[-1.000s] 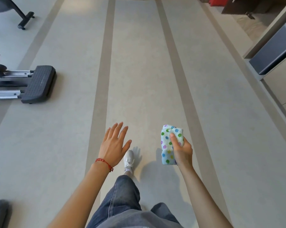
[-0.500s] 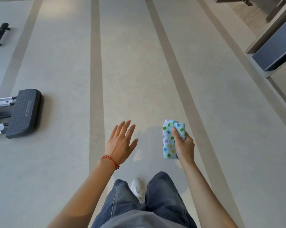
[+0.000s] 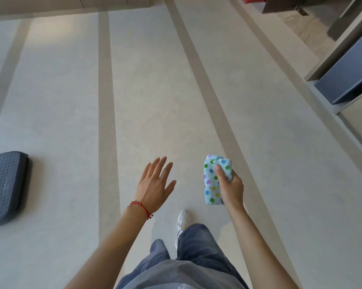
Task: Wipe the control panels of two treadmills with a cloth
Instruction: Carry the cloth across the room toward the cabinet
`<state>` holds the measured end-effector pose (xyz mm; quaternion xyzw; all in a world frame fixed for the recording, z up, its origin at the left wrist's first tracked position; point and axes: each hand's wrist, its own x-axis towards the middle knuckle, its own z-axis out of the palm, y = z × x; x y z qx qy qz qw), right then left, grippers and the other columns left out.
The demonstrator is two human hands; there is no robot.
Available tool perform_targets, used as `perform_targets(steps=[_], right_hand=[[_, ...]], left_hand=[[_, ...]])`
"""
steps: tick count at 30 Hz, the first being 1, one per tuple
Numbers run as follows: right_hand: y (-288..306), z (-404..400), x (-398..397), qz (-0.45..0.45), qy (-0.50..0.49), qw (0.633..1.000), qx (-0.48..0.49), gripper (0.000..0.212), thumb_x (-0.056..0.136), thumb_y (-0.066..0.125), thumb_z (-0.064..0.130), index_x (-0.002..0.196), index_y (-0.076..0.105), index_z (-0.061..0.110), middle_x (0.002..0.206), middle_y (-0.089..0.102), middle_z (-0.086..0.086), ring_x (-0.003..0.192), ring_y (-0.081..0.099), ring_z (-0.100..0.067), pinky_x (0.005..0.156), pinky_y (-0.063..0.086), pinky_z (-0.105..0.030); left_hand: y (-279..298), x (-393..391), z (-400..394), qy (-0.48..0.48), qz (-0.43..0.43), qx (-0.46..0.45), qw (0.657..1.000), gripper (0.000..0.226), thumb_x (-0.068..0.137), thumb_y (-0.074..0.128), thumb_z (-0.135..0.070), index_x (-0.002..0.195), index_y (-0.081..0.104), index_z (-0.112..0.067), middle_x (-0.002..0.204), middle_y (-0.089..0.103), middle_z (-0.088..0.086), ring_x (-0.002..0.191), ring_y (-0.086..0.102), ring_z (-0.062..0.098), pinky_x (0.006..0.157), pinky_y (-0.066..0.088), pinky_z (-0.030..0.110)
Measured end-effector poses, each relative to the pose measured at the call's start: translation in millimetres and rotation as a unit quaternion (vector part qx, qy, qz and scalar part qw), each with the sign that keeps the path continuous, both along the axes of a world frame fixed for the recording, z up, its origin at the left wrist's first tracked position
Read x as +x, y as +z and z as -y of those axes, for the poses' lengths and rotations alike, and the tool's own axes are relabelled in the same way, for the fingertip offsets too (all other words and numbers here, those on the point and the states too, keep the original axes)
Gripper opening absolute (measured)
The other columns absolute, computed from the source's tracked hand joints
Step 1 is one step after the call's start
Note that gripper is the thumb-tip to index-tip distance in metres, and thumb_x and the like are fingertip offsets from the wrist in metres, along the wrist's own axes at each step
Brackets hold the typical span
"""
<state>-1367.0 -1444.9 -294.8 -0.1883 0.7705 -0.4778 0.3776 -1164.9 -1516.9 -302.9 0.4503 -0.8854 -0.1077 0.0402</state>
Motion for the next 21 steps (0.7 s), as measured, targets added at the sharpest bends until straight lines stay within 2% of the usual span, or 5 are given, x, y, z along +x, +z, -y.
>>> perform_targets(steps=[5, 10, 14, 21], right_hand=[[12, 64, -36, -0.006, -0.009, 1.000, -0.006, 0.013, 0.086, 0.060, 0.041, 0.081, 0.060, 0.029, 0.083, 0.066, 0.008, 0.083, 0.066, -0.017, 0.076, 0.055, -0.033], [13, 104, -68, 0.003, -0.060, 0.998, -0.009, 0.011, 0.086, 0.060, 0.038, 0.078, 0.059, 0.031, 0.082, 0.065, 0.012, 0.080, 0.065, -0.013, 0.073, 0.054, -0.030], [11, 134, -94, 0.003, -0.128, 0.992, -0.018, 0.006, 0.087, 0.060, 0.037, 0.084, 0.061, 0.031, 0.084, 0.066, 0.010, 0.081, 0.065, -0.010, 0.074, 0.054, -0.030], [14, 195, -137, -0.012, -0.279, 0.960, -0.031, 0.025, 0.087, 0.059, 0.038, 0.104, 0.064, 0.021, 0.092, 0.065, 0.004, 0.078, 0.062, -0.006, 0.065, 0.049, -0.020]], left_hand=[[14, -45, 74, -0.022, 0.006, -0.012, 1.000, 0.071, 0.098, 0.012, -0.052, 0.124, 0.058, -0.005, 0.128, 0.056, 0.018, 0.114, 0.055, 0.037, 0.096, 0.034, 0.050], [15, -89, 135, -0.073, -0.006, -0.013, 0.997, 0.071, 0.099, 0.011, -0.051, 0.123, 0.059, -0.004, 0.127, 0.056, 0.018, 0.115, 0.055, 0.037, 0.096, 0.037, 0.052], [15, -134, 184, -0.145, -0.006, -0.017, 0.989, 0.071, 0.099, 0.011, -0.050, 0.122, 0.059, -0.004, 0.126, 0.057, 0.019, 0.114, 0.056, 0.037, 0.095, 0.037, 0.053], [19, -217, 282, -0.286, -0.006, -0.030, 0.958, 0.071, 0.099, 0.011, -0.050, 0.123, 0.059, -0.004, 0.128, 0.056, 0.018, 0.115, 0.055, 0.036, 0.098, 0.032, 0.051]])
